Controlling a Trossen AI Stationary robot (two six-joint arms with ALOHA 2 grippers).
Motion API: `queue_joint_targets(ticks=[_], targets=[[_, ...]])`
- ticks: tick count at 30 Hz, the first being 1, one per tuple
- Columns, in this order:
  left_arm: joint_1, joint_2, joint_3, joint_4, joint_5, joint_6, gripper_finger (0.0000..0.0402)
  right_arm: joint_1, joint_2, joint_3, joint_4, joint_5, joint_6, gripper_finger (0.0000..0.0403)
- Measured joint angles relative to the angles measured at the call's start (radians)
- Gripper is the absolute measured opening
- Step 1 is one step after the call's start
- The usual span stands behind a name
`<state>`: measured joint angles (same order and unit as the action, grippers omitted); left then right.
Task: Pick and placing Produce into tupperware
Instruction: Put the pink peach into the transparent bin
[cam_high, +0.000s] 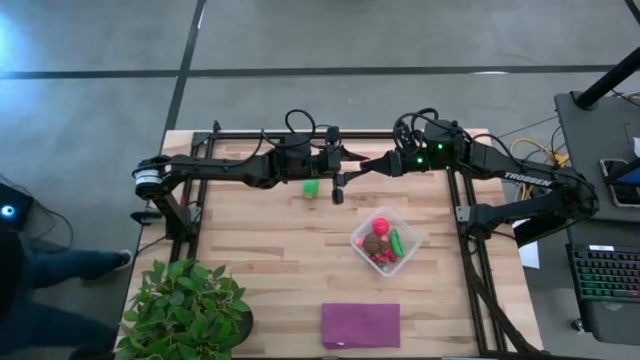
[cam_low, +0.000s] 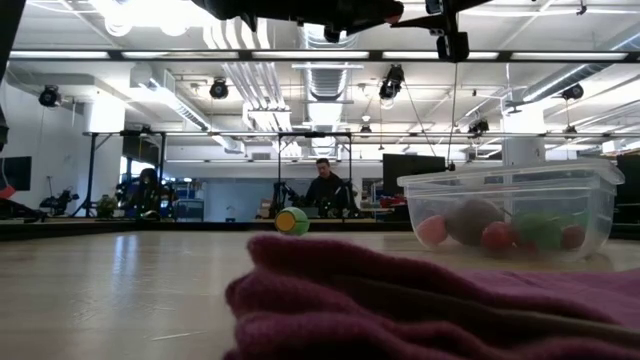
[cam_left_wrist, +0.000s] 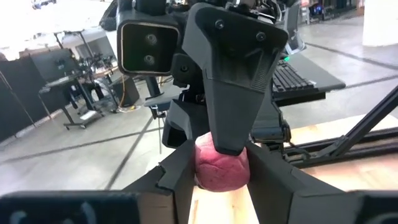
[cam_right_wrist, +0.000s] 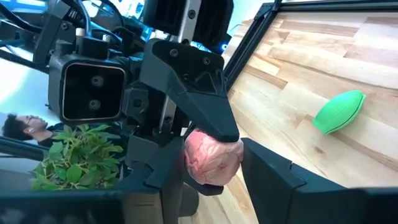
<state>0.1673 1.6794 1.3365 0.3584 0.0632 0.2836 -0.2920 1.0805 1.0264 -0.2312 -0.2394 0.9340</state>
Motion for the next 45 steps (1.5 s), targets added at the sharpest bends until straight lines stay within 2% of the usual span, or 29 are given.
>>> queue_joint_targets(ticks=[10, 14, 22, 27, 32, 37, 42, 45], targets=[[0.001, 0.0, -0.001, -0.003, -0.01, -0.019, 0.0172, 0.0, -0.001, 0.0, 0.007, -0.002, 0.0, 0.0132], [0.001, 0.0, -0.002, -0.015, -0.016, -0.019, 0.0176, 0.0, -0.001, 0.0, 0.004, -0.002, 0.0, 0.0132], [0.002, -0.008, -0.024, -0.146, -0.061, -0.016, 0.0177, 0.0, -0.001, 0.0, -0.011, -0.006, -0.002, 0.0132], [0.007, -0.06, -0.031, -0.211, -0.107, -0.015, 0.0177, 0.019, -0.026, 0.0, -0.078, -0.06, 0.006, 0.0132], [0.016, -0.127, -0.038, -0.364, -0.128, -0.008, 0.0177, 0.11, -0.072, 0.001, -0.318, -0.073, 0.028, 0.0132], [0.019, -0.177, -0.099, -0.386, -0.157, -0.013, 0.0177, 0.244, -0.069, 0.001, -0.57, 0.034, 0.086, 0.0132], [0.019, -0.211, -0.16, -0.402, -0.233, -0.016, 0.0177, 0.377, 0.02, -0.035, -0.623, 0.038, 0.176, 0.0132], [0.019, -0.249, -0.194, -0.404, -0.243, -0.021, 0.0177, 0.434, 0.102, -0.069, -0.626, 0.031, 0.198, 0.0132]])
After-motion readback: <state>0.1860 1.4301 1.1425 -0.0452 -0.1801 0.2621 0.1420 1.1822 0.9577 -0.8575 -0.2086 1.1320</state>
